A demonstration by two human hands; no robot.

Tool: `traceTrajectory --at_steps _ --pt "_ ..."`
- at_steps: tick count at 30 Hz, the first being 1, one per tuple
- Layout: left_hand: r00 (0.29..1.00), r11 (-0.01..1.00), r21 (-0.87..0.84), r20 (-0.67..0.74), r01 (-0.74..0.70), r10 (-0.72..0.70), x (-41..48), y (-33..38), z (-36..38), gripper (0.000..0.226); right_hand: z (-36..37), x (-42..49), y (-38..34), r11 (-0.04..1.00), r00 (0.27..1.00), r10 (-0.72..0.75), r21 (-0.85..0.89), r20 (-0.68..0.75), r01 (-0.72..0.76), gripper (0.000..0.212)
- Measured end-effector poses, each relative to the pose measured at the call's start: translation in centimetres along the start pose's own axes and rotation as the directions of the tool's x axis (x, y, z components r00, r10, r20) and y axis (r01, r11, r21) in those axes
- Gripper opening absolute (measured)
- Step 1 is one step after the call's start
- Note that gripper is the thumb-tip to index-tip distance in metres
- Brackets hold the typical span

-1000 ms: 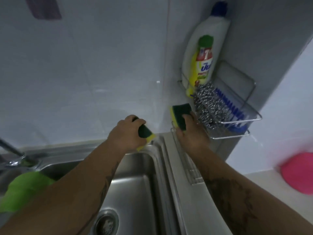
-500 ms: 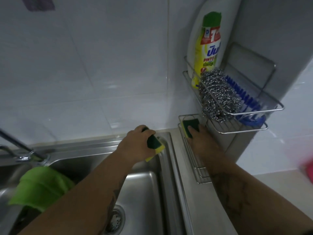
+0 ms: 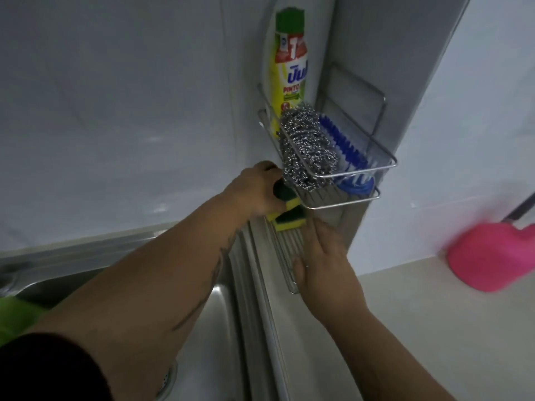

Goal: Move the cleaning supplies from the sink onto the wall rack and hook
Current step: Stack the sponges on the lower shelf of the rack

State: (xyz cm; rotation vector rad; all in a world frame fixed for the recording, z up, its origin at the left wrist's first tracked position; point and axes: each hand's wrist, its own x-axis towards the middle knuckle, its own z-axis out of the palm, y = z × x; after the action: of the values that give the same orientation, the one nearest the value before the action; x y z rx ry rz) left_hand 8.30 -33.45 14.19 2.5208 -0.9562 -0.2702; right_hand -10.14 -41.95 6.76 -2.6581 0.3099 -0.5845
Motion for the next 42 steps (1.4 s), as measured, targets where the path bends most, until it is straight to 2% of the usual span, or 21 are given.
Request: traceTrajectory --at_steps 3,6,11,15,19,21,23,26,28,31,34,37,39,42 --pt "0.998 1.0 0.002 0.051 -0.028 0.027 1.3 0.5 2.1 0.067 2.0 -2.7 1.5 0.996 0.998 0.002 -0.092 0.056 0.003 0.055" --pt "0.998 0.999 -0.005 0.053 -0.043 0.043 2.4 -0.2 3.9 0.048 3.3 -3.8 2.3 0.994 0.999 0.005 -0.108 0.035 -0.001 0.05" --pt "0.974 0.965 0.253 0.228 -0.061 0.002 4.1 -3.5 8.2 0.073 5.0 -4.4 2.5 0.995 0.997 0.007 -0.097 -0.072 -0.014 0.046" --pt "0.97 0.951 0.296 0.242 -0.092 0.018 5.0 -4.2 8.4 0.073 5.6 -4.5 2.6 0.993 0.995 -0.004 -0.118 -0.101 -0.008 0.046" --pt "0.971 0.966 0.245 0.237 -0.081 0.022 4.4 -3.8 7.7 0.08 5.0 -4.4 2.2 0.992 0.995 0.014 -0.12 -0.099 -0.026 0.044" --pt "0.975 0.972 0.224 0.221 -0.073 0.022 3.4 -3.9 7.0 0.087 4.2 -3.9 1.9 0.988 0.998 0.052 -0.143 -0.027 -0.055 0.043" --pt "0.98 0.98 0.194 0.2 -0.045 0.005 1.7 -4.2 5.9 0.09 3.0 -3.2 1.5 0.981 0.988 0.097 -0.179 0.117 -0.075 0.045" --pt "0.983 0.996 0.089 0.182 0.008 -0.024 -2.6 -4.4 3.9 0.087 1.3 -1.9 0.5 0.971 0.93 0.1 -0.24 0.352 -0.014 0.052" --pt "0.986 0.997 0.006 0.153 0.071 -0.071 -6.1 -5.3 3.4 0.086 0.6 -1.8 -0.6 0.971 0.888 0.121 -0.239 0.444 -0.013 0.051" --pt "0.988 0.993 -0.035 0.109 0.11 -0.106 -11.8 -8.4 5.2 0.085 0.1 -4.2 -3.1 0.991 0.89 0.064 -0.136 0.451 -0.002 0.061" --pt "0.975 0.982 -0.076 0.155 0.175 -0.161 -18.5 -10.6 9.0 0.081 1.0 -7.9 -5.1 0.998 0.898 -0.01 -0.056 0.439 0.038 0.069" --pt "0.93 0.975 -0.038 0.312 0.219 -0.196 -24.4 -12.2 13.6 0.078 3.3 -11.8 -5.9 0.995 0.871 -0.02 -0.072 0.49 0.063 0.079" --pt "0.899 0.986 0.038 0.407 0.16 -0.162 -27.4 -13.2 16.5 0.08 4.9 -14.1 -6.1 0.992 0.856 0.003 -0.109 0.518 0.062 0.083" --pt "0.838 0.99 0.108 0.53 0.089 -0.133 -30.2 -14.2 19.7 0.083 6.4 -16.1 -6.2 0.97 0.87 -0.001 -0.21 0.493 0.12 0.082"
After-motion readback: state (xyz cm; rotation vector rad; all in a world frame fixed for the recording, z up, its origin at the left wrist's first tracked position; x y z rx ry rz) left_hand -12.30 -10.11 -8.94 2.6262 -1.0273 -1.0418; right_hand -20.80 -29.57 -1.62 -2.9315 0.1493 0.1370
